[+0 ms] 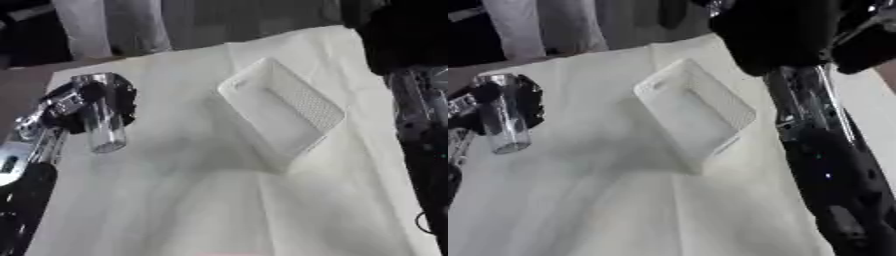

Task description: Pick up objects on the table and place them in the box.

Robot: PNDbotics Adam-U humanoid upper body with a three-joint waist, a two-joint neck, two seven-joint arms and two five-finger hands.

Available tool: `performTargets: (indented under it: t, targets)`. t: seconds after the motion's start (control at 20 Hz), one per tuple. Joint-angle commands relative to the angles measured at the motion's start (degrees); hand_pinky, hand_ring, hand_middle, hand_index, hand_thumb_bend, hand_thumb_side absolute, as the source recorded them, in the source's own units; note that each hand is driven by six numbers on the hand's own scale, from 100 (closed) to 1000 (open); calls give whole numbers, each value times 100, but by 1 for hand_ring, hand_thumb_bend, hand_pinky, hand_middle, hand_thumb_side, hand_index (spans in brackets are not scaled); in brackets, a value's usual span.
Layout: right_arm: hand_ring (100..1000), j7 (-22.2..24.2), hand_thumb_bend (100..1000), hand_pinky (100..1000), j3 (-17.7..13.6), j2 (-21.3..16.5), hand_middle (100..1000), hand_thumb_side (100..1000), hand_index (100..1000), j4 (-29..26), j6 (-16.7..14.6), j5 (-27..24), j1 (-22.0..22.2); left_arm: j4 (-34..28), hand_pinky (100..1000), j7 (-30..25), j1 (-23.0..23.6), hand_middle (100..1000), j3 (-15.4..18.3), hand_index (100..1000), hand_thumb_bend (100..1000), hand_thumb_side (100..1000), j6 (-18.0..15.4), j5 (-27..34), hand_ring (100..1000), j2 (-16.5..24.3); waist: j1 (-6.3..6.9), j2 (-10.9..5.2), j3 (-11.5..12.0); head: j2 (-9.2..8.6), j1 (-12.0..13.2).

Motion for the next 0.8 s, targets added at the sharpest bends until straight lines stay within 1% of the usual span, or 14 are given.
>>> performTargets:
  t: [0.05,0.4,0.8]
  targets:
    - [822,117,100,665,-13,-40,934,804,434,-98,-106,2,-48,-163,100,-71,-229,301,-104,476,100,726,-62,20,212,239,-10,-112,-17,-2,-5]
    - [822,117,100,666,17,-16,934,804,433,-112,-73,-9,-57,-126,100,-71,-895,302,-539,475,100,703,-43,-142,211,-27,14,-125,-139,-2,63]
    - [822,117,100,666,42,-7,934,803,432,-127,-74,-22,-112,120,100,-71,-1409,303,-808,474,100,703,-27,-337,212,-347,48,-116,-386,-2,111]
